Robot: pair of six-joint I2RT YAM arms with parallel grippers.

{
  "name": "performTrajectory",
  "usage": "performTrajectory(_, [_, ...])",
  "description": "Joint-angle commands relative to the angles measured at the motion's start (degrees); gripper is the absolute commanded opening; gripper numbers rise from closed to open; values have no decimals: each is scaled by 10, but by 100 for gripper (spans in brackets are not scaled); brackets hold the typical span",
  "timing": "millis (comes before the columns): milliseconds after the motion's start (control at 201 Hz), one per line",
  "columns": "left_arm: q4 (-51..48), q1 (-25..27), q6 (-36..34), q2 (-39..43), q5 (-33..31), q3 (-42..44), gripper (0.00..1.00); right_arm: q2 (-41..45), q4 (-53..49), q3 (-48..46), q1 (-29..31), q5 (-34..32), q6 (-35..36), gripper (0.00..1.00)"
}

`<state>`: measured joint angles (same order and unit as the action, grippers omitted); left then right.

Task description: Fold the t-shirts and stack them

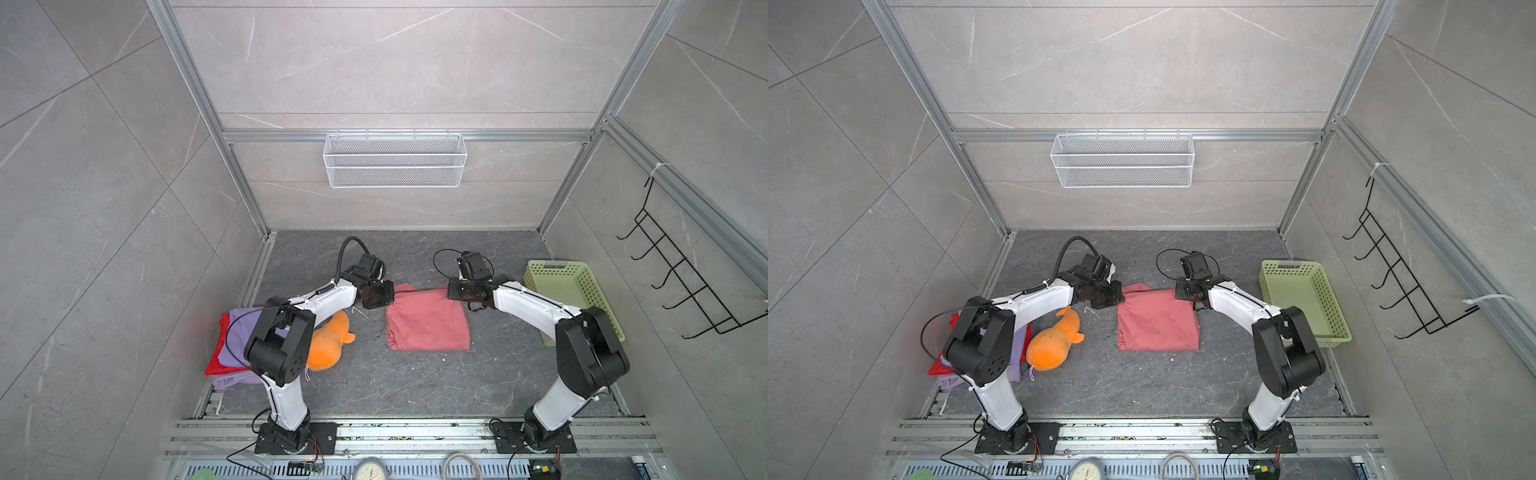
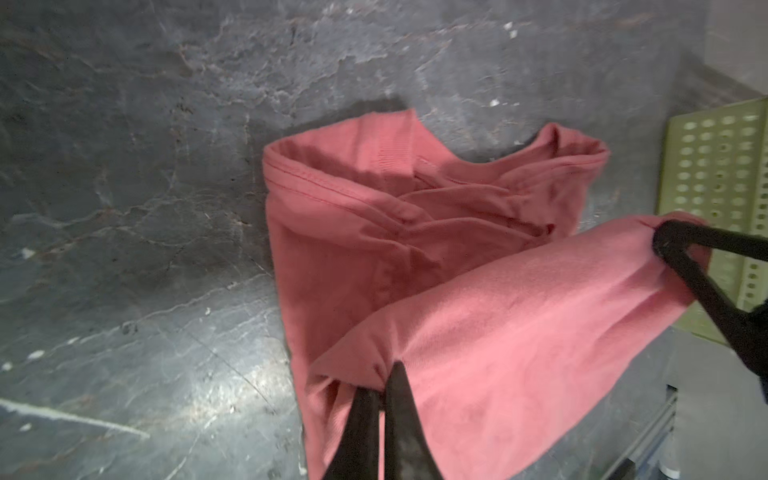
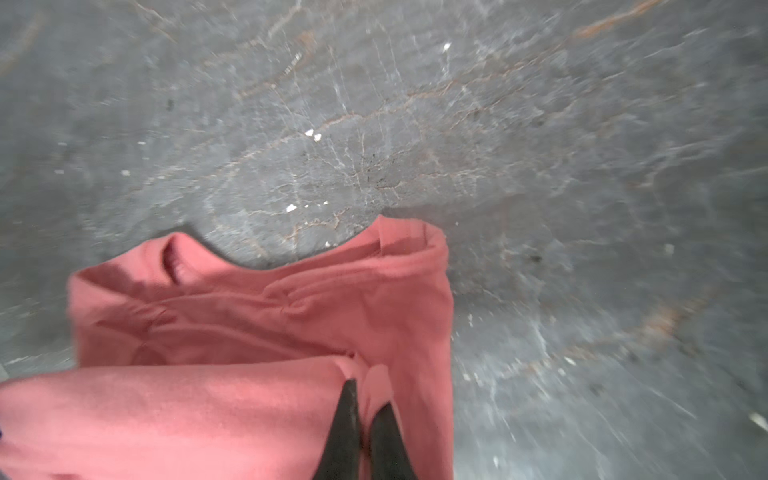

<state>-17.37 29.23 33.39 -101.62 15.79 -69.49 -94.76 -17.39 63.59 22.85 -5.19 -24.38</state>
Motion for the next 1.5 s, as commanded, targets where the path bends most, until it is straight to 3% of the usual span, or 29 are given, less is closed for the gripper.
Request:
performTrajectory(0, [6,-2,16,65,30,-4,0,61,-43,-13,-1,-15,-2,0])
performTrajectory(90, [9,-3,16,74,35,-23,0,84,-45,-5,-1,-23,-1,0])
performTrajectory(169, [9,-7,4,51,19,-57,0,67,-41,14,-4,-69,-1,0])
performTrajectory(368, [3,-27,-6,-92,18,-152,0,-85,34,79,-21,-37,-7,2])
performTrajectory(602, [-3,-34,3,-159,-1,-189,0,-190,30,149,-30,-33,-12,6])
performTrajectory(657, [-5,-37,4,-169,-3,-196,12,-199,30,152,-33,-35,-15,9])
performTrajectory(742, [-14,-43,3,-181,-20,-206,20,-206,23,157,-37,-50,-24,11])
performTrajectory(777, [-16,-47,2,-183,-23,-208,25,-206,17,160,-39,-57,-26,17])
performTrajectory(851, [-22,-56,-2,-175,-33,-204,31,-196,9,159,-41,-67,-26,38])
performTrajectory(1041, [-54,-61,-36,-104,-77,-166,43,-114,-3,116,-41,-63,-19,60])
performTrajectory(1280, [-55,-41,-10,13,-15,-42,50,39,3,-22,-39,10,-94,66])
performTrajectory(1379, [-50,-26,2,57,-9,19,59,89,33,-83,-25,51,-127,71])
performTrajectory(1499, [14,-24,36,97,23,112,73,116,24,-122,17,28,-156,77])
